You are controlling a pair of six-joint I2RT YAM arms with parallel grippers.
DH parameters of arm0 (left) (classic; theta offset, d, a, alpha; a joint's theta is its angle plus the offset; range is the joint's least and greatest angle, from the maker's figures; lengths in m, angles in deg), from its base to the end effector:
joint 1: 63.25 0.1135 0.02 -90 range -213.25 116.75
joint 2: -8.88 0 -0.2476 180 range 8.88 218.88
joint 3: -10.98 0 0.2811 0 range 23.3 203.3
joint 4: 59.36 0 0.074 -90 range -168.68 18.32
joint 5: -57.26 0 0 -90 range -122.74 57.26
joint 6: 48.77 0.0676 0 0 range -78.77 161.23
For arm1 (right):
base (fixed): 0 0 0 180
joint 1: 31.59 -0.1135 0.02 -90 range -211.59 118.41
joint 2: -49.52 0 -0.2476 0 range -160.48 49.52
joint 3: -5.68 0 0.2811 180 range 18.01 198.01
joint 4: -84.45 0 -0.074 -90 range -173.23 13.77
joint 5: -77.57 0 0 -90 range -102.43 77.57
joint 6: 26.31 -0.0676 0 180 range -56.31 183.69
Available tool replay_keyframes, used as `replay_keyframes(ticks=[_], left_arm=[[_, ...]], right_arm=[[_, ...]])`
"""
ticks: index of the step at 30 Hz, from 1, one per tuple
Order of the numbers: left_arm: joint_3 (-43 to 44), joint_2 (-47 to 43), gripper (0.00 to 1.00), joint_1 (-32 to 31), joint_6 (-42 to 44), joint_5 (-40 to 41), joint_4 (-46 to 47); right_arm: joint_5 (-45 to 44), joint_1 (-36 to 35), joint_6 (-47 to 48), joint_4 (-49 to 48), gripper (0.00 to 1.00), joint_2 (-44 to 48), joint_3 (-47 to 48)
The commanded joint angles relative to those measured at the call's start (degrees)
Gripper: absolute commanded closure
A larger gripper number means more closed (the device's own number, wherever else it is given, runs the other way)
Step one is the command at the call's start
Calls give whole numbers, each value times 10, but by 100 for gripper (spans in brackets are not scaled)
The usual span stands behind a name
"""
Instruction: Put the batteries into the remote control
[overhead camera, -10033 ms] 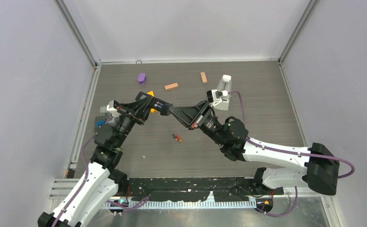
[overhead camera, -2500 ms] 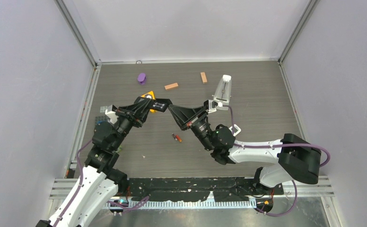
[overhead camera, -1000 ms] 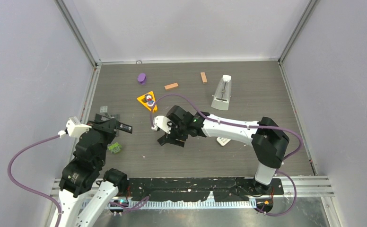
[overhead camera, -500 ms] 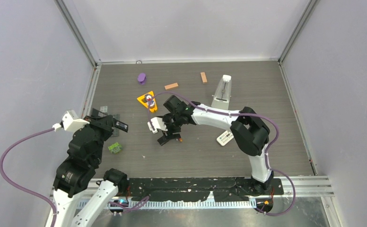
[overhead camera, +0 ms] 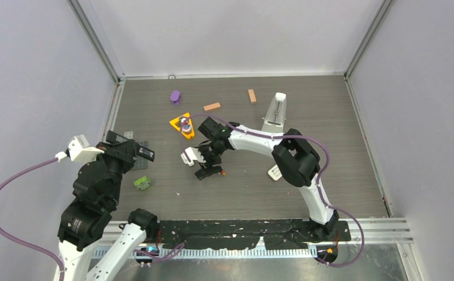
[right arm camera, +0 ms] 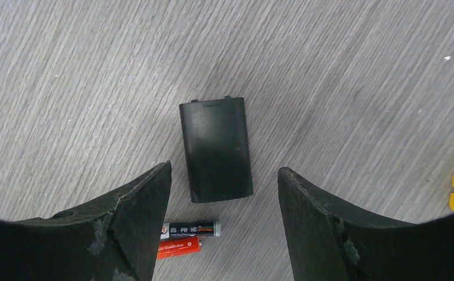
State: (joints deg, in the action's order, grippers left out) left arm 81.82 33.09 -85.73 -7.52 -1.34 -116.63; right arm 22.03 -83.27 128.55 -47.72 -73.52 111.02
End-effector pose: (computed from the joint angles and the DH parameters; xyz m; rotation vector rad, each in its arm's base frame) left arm 0.1212 -0.0121 0.3951 -0.7737 1.5682 -0.4336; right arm 0.2655 0.3976 0.1175 -2.2699 1.2010 0.7256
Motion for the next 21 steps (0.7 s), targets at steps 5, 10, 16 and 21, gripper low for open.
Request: replay_keyframes(ticks=[5, 10, 16, 21], left_arm=[[12, -6, 100, 2, 9, 0, 23], [13, -5, 100, 2, 9, -1, 21], [16, -9, 100, 2, 11, 6, 19], [13, -16, 100, 3, 8, 13, 17]], right_arm=[[-55, -12, 20, 41, 28, -9, 25], [-74, -21, 18, 36, 29, -20, 33], [-94, -33, 18, 46, 39, -40, 58], [-111, -35, 25, 81, 48, -47, 68]])
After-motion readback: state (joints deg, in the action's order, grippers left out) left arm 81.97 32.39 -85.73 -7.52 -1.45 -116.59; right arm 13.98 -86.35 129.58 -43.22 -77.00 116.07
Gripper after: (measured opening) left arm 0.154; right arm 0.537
